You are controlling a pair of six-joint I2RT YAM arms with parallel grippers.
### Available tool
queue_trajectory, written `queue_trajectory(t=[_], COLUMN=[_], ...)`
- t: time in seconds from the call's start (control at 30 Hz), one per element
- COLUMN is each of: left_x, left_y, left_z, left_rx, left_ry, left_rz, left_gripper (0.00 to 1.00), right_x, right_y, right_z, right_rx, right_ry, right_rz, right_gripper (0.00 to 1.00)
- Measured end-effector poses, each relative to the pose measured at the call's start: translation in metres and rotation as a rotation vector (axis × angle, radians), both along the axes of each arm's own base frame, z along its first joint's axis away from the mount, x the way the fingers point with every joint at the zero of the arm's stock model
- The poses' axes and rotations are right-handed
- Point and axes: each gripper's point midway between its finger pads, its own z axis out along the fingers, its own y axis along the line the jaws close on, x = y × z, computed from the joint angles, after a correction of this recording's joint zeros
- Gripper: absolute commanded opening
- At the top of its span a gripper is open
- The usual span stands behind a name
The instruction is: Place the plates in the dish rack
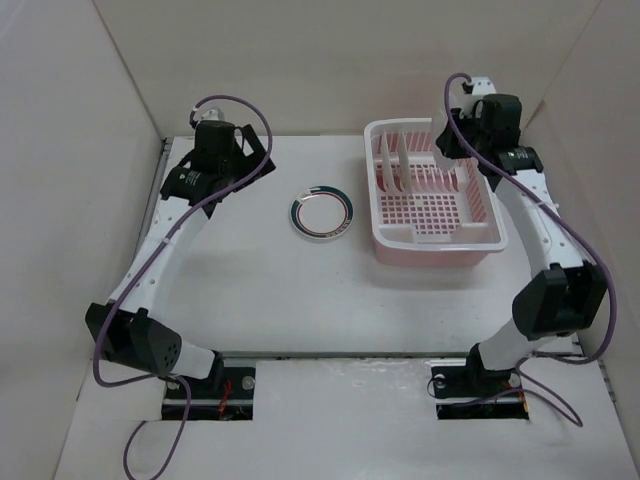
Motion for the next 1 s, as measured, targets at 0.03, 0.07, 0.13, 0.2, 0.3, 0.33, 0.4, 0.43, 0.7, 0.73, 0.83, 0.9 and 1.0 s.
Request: queue_trajectory(t=[0.03, 0.07, 0.13, 0.2, 0.3, 0.33, 0.4, 0.43, 0.7, 0.73, 0.83, 0.9, 1.0], left_x=[-0.002, -0.005, -0.007, -0.004, -0.001, -0.001, 0.0, -0.001, 0.0, 0.001, 0.002, 0.002, 0.002], left_y=[0.002, 0.002, 0.006, 0.007, 0.009, 0.009, 0.009, 0.009, 0.011, 0.011, 0.013, 0.014, 0.015], left_z=[0.003, 0.006, 0.009, 0.011, 0.006, 0.005, 0.003, 0.001, 0.002, 0.002, 0.003, 0.003, 0.0], left_rx=[-0.01, -0.021, -0.032, -0.036, -0.028, -0.025, -0.022, -0.02, -0.014, -0.013, -0.008, -0.006, -0.003], left_ry=[-0.017, -0.03, -0.04, -0.049, -0.04, -0.038, -0.032, -0.029, -0.033, -0.035, -0.04, -0.043, -0.048], left_rz=[-0.002, -0.01, -0.011, -0.013, -0.013, -0.014, -0.016, -0.015, -0.007, -0.005, 0.005, 0.009, 0.015], left_gripper=[1.0, 1.0, 1.0, 1.0, 1.0, 1.0, 1.0, 1.0, 1.0, 1.0, 1.0, 1.0, 1.0], right_x=[0.003, 0.006, 0.011, 0.016, 0.021, 0.022, 0.023, 0.025, 0.039, 0.039, 0.041, 0.044, 0.049], right_y=[0.001, 0.001, 0.001, 0.002, 0.004, 0.004, 0.004, 0.004, -0.002, -0.003, -0.005, -0.005, -0.005], right_z=[-0.02, -0.036, -0.064, -0.083, -0.1, -0.103, -0.109, -0.111, -0.132, -0.134, -0.137, -0.14, -0.145], right_rx=[0.003, 0.005, 0.01, 0.011, 0.013, 0.013, 0.014, 0.013, 0.002, 0.001, 0.0, 0.001, 0.002], right_ry=[0.046, 0.083, 0.147, 0.189, 0.224, 0.232, 0.244, 0.249, 0.284, 0.287, 0.294, 0.298, 0.301], right_rz=[0.004, 0.004, 0.004, 0.006, 0.008, 0.008, 0.006, 0.005, -0.044, -0.052, -0.064, -0.068, -0.07], right_gripper=[0.0, 0.0, 0.0, 0.0, 0.0, 0.0, 0.0, 0.0, 0.0, 0.0, 0.0, 0.0, 0.0])
